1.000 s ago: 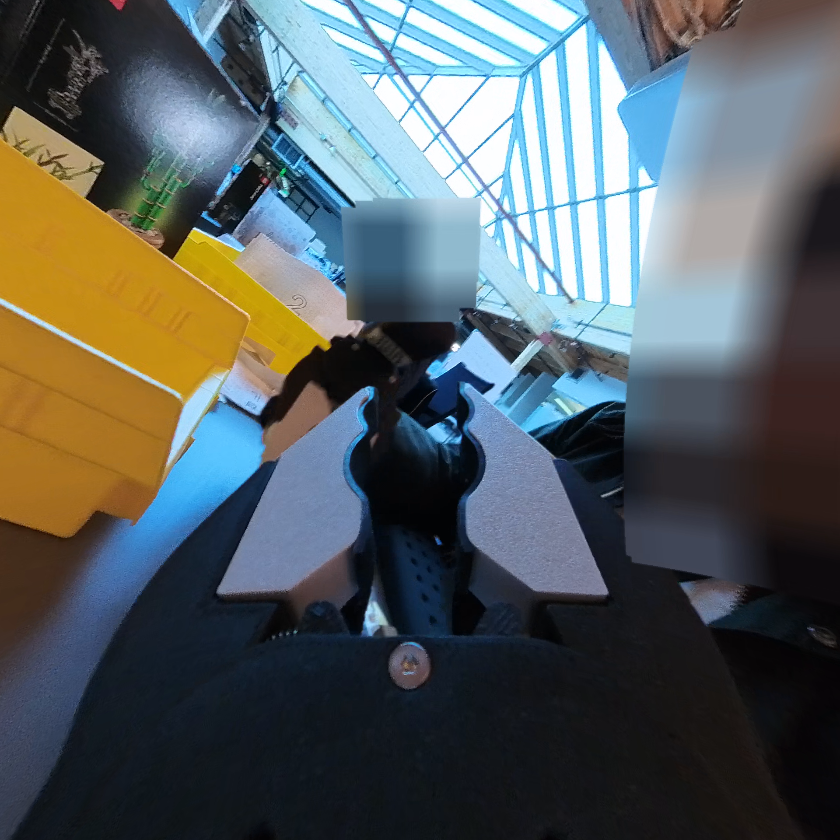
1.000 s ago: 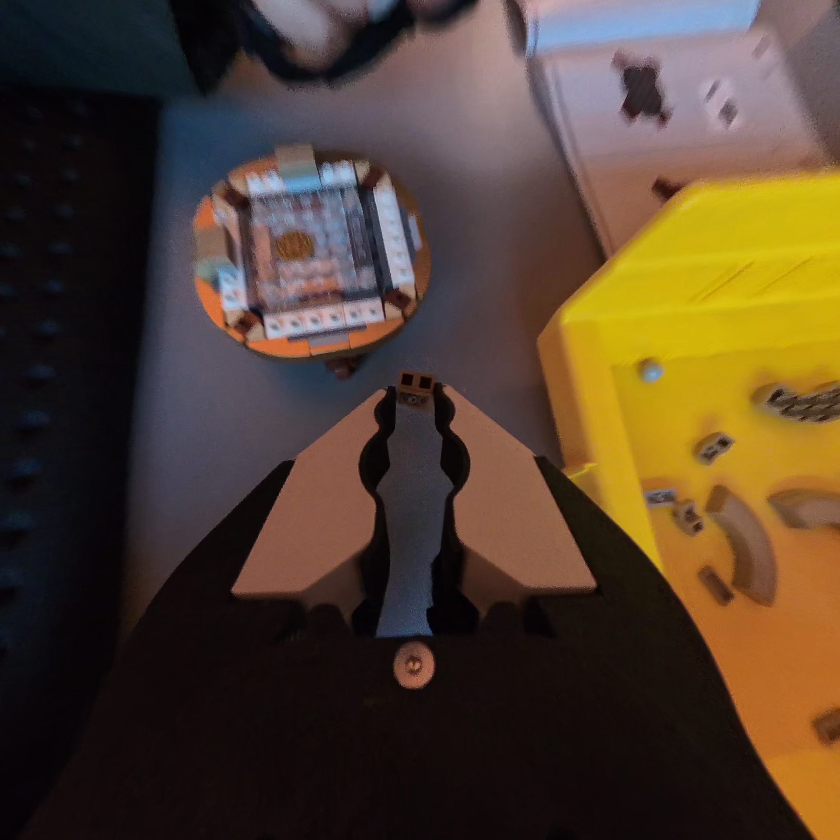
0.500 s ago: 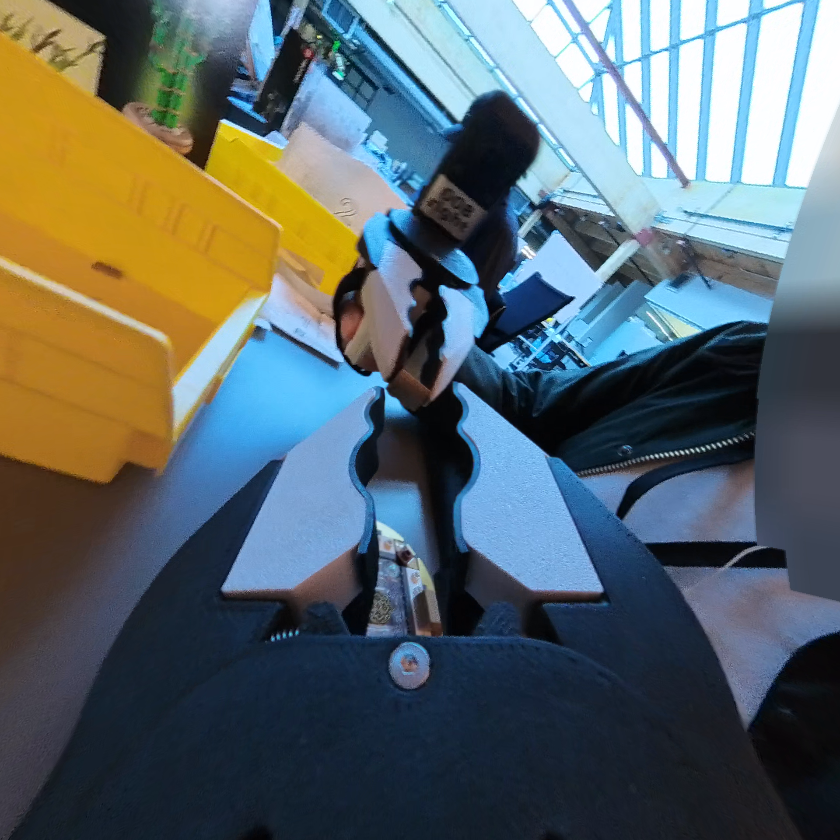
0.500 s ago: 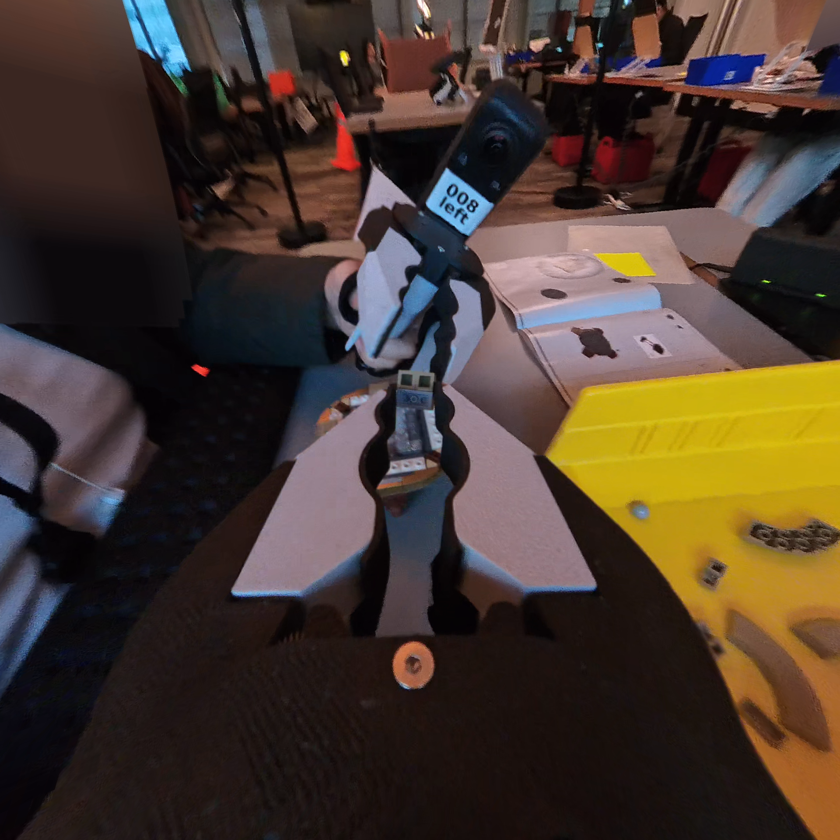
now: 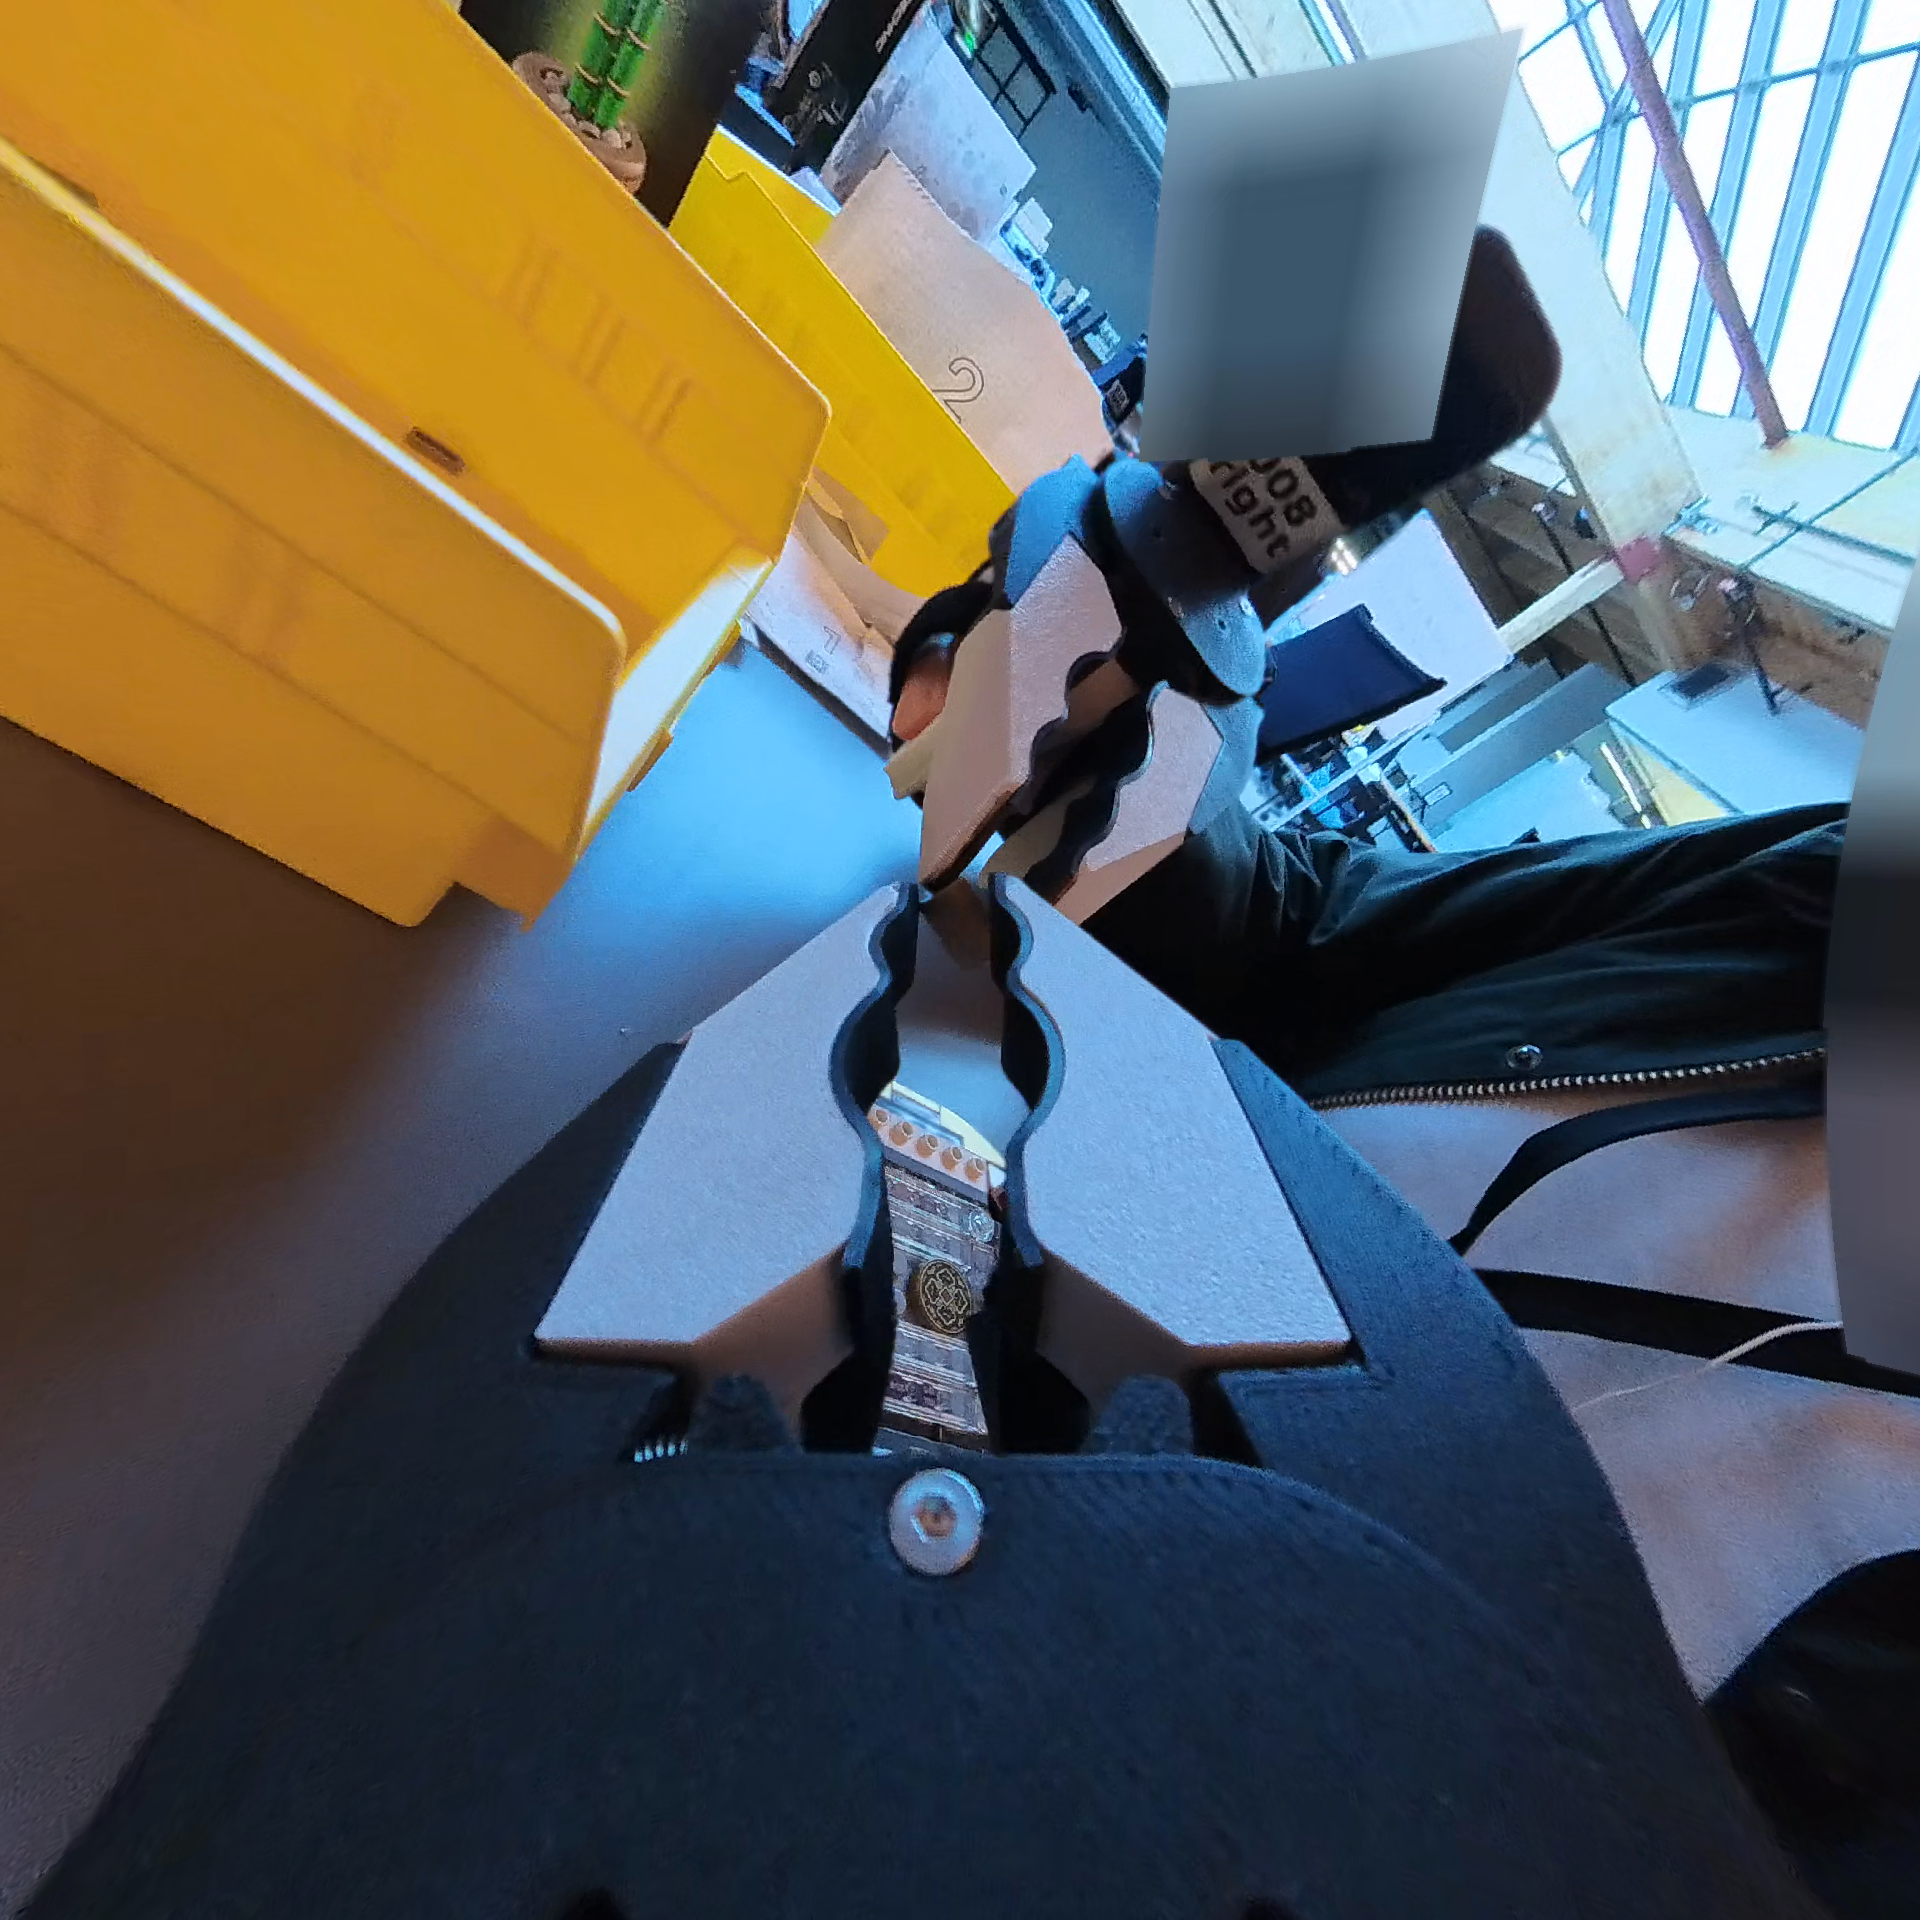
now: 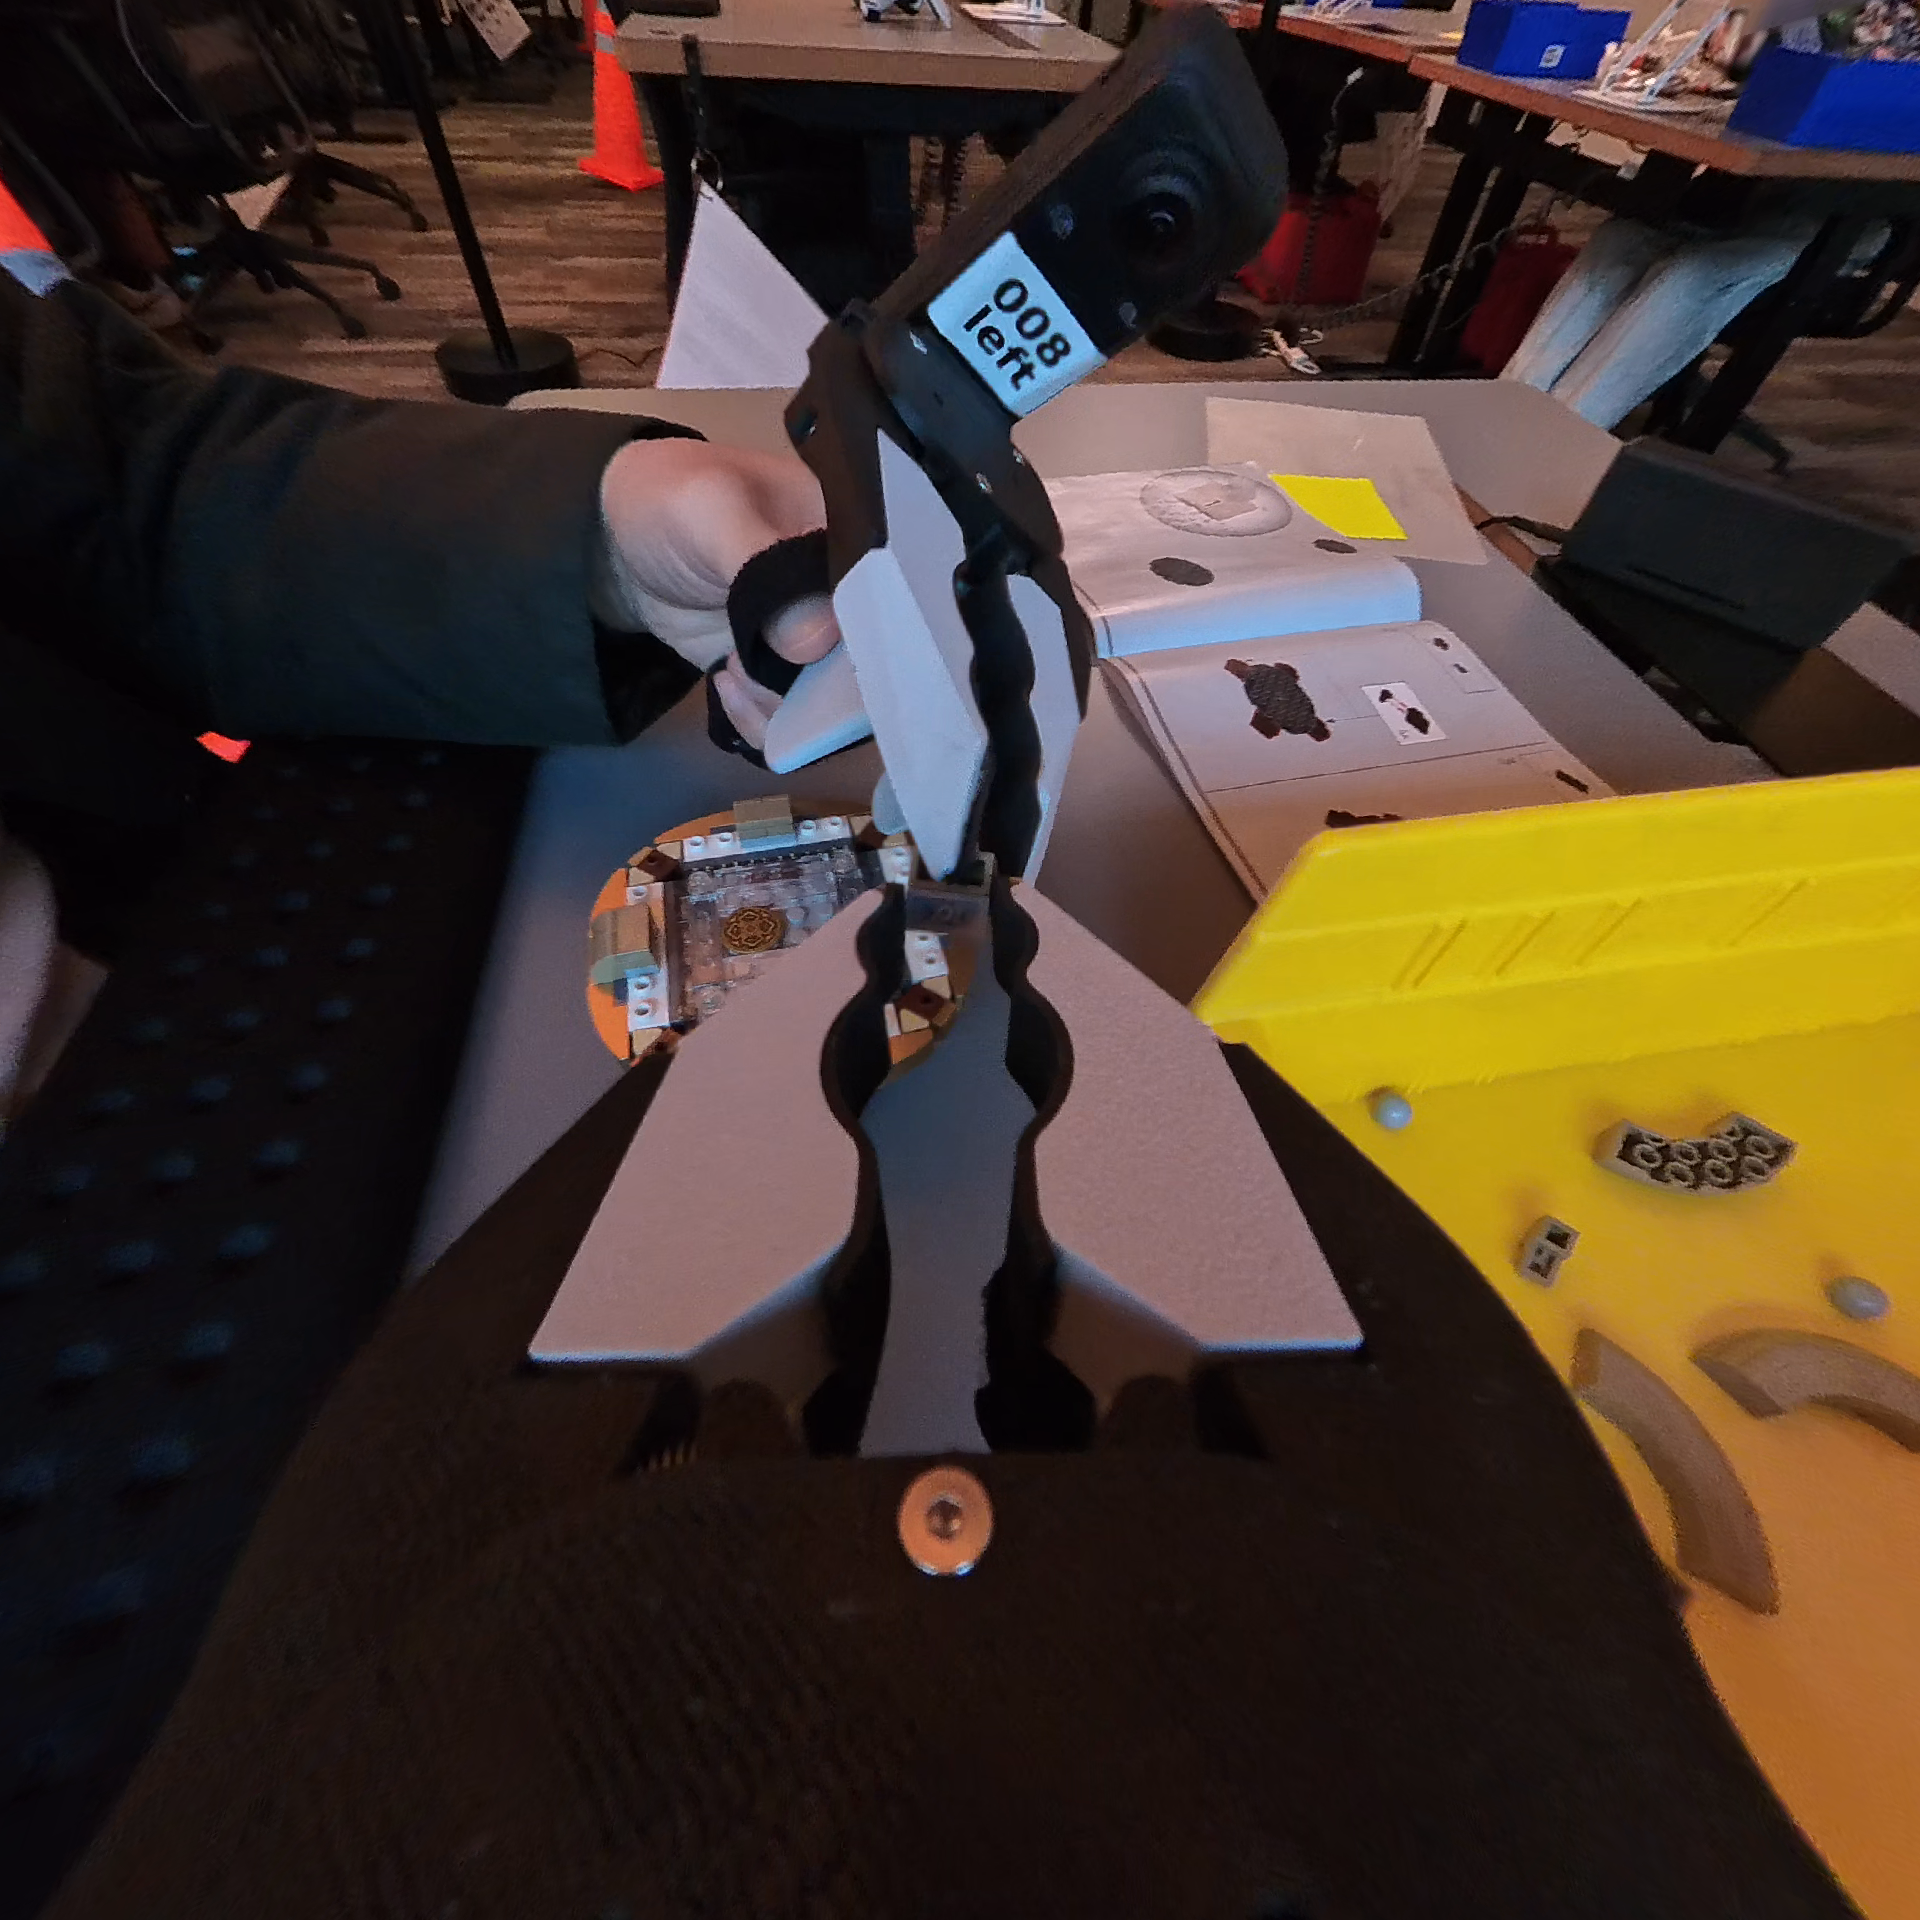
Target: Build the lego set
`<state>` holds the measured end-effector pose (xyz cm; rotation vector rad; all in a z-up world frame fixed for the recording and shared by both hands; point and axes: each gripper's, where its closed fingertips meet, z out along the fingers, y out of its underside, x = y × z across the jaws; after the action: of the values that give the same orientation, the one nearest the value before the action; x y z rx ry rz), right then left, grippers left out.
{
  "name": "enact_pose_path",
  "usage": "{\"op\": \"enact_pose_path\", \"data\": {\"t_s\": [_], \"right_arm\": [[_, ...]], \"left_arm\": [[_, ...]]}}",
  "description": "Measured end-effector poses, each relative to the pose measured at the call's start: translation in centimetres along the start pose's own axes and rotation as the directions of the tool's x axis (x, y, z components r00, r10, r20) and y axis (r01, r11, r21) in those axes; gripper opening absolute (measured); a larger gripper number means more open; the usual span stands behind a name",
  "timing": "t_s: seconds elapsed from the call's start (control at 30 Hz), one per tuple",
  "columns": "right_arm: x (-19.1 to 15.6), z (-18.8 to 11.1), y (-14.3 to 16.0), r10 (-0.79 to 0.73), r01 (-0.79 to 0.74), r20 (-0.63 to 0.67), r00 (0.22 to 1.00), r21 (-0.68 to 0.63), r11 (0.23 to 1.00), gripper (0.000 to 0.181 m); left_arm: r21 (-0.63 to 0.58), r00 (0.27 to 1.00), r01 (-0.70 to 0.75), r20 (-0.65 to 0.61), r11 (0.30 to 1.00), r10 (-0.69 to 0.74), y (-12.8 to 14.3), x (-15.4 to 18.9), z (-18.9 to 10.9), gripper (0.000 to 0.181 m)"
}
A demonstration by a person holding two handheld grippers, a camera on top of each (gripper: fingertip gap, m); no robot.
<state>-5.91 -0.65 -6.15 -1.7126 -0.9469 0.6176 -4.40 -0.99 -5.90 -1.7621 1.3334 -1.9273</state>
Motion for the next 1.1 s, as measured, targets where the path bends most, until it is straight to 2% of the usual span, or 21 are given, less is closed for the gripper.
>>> {"op": "enact_pose_path", "data": {"t_s": [0.2,0.3,0.5,0.83,0.87,0.93,1.0,1.1], "right_arm": [[0.8,-0.1,-0.7,-0.070,0.074,-0.100,0.993,0.036,0.997,0.014],[1.4,-0.4,-1.3,-0.058,0.069,-0.132,0.990,0.075,0.995,0.023],[1.4,-1.0,-1.9,-0.056,0.070,-0.116,0.992,0.125,0.990,0.025],[1.1,-0.7,-2.4,-0.023,0.035,-0.072,0.997,0.162,0.986,0.022],[0.9,-0.7,-2.4,-0.011,0.020,-0.056,0.998,0.162,0.987,0.014],[0.8,-0.8,-2.7,0.025,-0.020,-0.025,0.999,0.181,0.983,0.014],[0.9,-1.0,-3.0,0.122,-0.124,0.026,0.992,0.196,0.973,0.014],[1.4,-1.5,-3.2,0.327,-0.353,0.143,0.934,0.230,0.907,0.014]], "left_arm": [[0.077,0.995,0.090,-0.038,0.993,-0.088,-1.0,-0.2,-0.4,0.011],[0.121,0.989,0.131,-0.081,0.984,-0.122,-1.6,0.2,-0.4,0.011],[0.174,0.977,0.183,-0.141,0.968,-0.159,-2.5,0.5,-0.8,0.010],[0.168,0.972,0.193,-0.170,0.967,-0.165,-2.4,1.1,-0.4,0.011],[0.166,0.972,0.190,-0.171,0.968,-0.161,-2.4,1.2,-0.3,0.011],[0.170,0.970,0.185,-0.190,0.968,-0.152,-2.6,1.6,-0.4,0.010],[0.183,0.975,0.154,-0.185,0.971,-0.120,-2.8,1.7,-0.6,0.012],[0.207,0.996,-0.029,-0.072,0.978,0.045,-3.4,1.2,-1.5,0.027]]}}
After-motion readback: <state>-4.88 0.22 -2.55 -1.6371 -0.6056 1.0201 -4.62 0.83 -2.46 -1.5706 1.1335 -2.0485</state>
